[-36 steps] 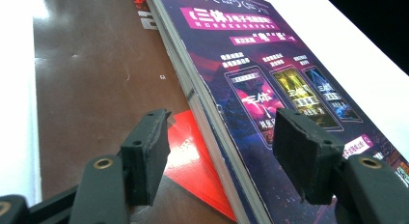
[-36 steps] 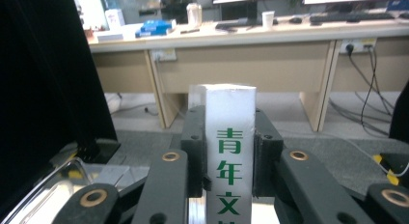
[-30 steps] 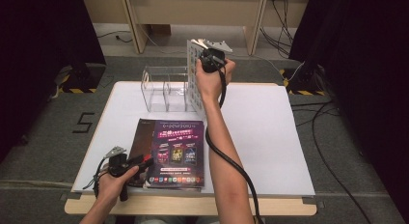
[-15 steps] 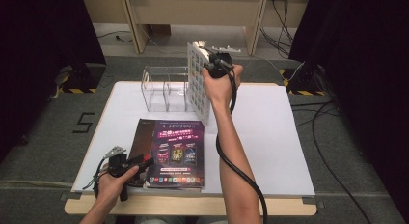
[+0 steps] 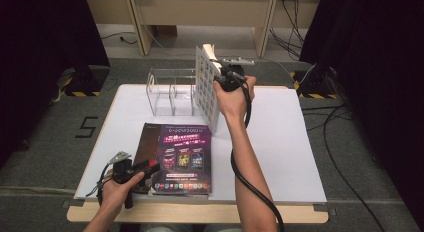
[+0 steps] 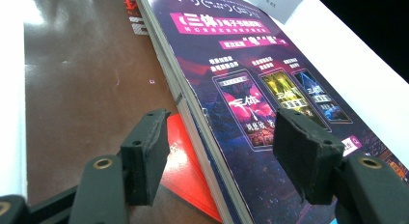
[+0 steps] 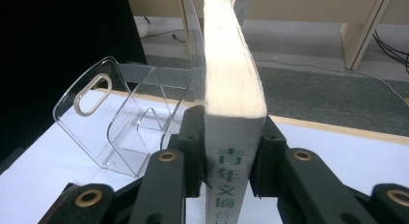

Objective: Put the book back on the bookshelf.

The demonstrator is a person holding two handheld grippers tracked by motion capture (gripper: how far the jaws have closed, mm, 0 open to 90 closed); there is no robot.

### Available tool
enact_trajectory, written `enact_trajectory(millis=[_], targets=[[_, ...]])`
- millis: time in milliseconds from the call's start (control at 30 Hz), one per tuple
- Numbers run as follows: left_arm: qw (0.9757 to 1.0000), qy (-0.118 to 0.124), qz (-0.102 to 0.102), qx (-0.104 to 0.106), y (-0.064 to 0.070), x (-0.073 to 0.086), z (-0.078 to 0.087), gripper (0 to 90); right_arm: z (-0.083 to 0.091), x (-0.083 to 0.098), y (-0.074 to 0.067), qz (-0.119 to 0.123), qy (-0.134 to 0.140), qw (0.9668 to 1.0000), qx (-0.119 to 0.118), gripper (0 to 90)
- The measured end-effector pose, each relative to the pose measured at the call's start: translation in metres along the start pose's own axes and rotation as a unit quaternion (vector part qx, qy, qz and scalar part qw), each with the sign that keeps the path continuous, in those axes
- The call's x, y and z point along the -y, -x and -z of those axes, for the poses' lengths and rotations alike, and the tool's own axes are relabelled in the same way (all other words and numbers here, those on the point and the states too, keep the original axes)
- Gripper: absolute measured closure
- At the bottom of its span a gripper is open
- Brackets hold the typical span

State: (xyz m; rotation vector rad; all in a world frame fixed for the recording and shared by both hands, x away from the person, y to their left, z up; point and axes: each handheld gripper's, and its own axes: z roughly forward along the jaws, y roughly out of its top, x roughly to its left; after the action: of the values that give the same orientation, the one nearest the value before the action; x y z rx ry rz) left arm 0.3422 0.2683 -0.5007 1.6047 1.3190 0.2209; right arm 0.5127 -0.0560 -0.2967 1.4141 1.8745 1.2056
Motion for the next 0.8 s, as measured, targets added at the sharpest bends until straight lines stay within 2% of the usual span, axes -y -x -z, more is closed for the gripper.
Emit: enact_trajectory(millis=[133, 200, 433, 667, 800], targets=[[1.0000, 0.001, 0.001, -0.001, -0.001, 0.000, 0.000, 37.0, -0.001, 0.002, -0.001, 0.003, 0.007, 1.0000, 0.000, 68.6], [1.0000, 0.001, 0.002, -0.001, -0.001, 0.000, 0.000, 37.0, -0.001, 0.005, -0.001, 0.006, 0.024, 0.9997, 0.001, 65.7], [1.0000, 0.000, -0.001, 0.000, 0.000, 0.000, -0.001, 37.0, -0.005, 0.014, 0.006, 0.014, 0.029, 0.9994, -0.012, 61.8], [1.0000, -0.002, -0.001, 0.001, 0.001, 0.001, -0.002, 37.0, -0.013, 0.030, 0.009, 0.021, 0.046, 0.9985, -0.020, 60.3], [1.0000, -0.001, -0.002, 0.001, 0.000, 0.001, -0.002, 37.0, -0.018, 0.046, 0.010, 0.021, 0.055, 0.9980, -0.022, 61.0]])
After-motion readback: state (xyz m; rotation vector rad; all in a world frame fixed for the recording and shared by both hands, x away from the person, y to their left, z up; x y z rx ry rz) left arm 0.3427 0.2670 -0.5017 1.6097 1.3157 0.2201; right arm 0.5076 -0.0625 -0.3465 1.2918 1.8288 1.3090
